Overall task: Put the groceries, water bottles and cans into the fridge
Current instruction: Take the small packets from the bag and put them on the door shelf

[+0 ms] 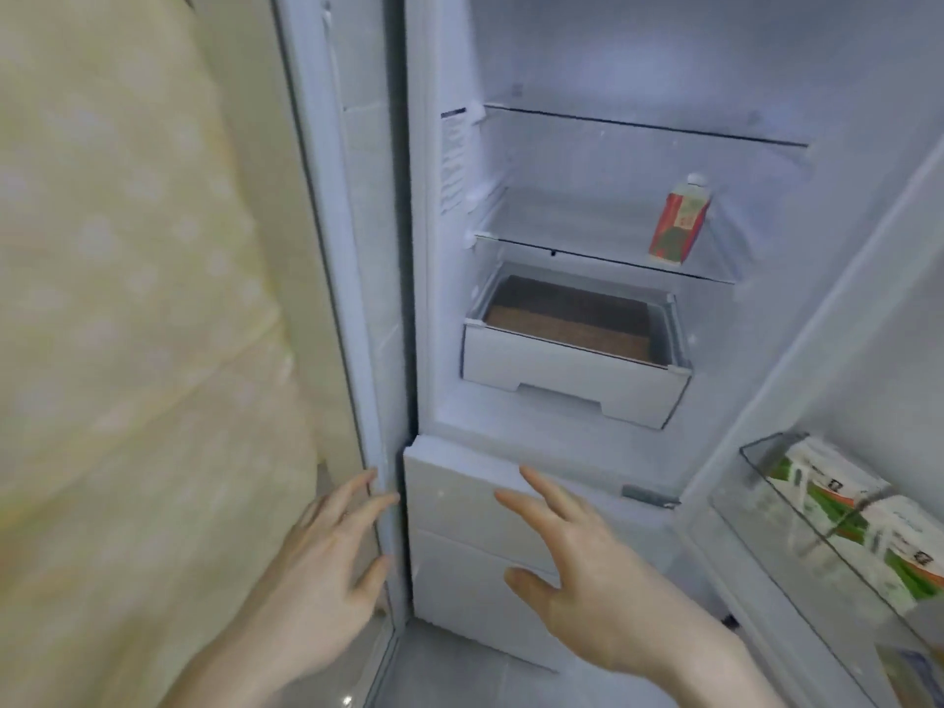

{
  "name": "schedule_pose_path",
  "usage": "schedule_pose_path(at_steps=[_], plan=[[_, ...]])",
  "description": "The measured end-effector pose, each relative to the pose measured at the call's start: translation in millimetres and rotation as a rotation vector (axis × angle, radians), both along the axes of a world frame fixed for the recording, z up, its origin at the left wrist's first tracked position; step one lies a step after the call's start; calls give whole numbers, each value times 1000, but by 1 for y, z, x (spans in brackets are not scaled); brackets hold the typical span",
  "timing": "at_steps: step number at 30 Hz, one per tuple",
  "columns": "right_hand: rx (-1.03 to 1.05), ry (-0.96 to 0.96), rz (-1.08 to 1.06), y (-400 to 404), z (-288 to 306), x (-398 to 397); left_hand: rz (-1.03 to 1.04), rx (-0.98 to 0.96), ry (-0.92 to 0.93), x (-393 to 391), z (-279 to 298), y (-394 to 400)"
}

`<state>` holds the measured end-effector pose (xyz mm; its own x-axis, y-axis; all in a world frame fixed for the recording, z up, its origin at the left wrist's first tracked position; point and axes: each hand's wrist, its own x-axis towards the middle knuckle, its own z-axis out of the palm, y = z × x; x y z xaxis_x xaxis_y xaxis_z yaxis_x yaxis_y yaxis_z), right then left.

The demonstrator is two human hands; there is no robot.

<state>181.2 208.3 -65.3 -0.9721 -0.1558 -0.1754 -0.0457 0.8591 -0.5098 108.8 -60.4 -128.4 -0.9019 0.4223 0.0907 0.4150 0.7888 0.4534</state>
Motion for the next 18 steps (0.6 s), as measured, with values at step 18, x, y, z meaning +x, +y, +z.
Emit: schedule_pose_path(at_steps=[18], plan=[[191,-230,1022,-132,-22,-199,763,88,-161,61,-55,-34]])
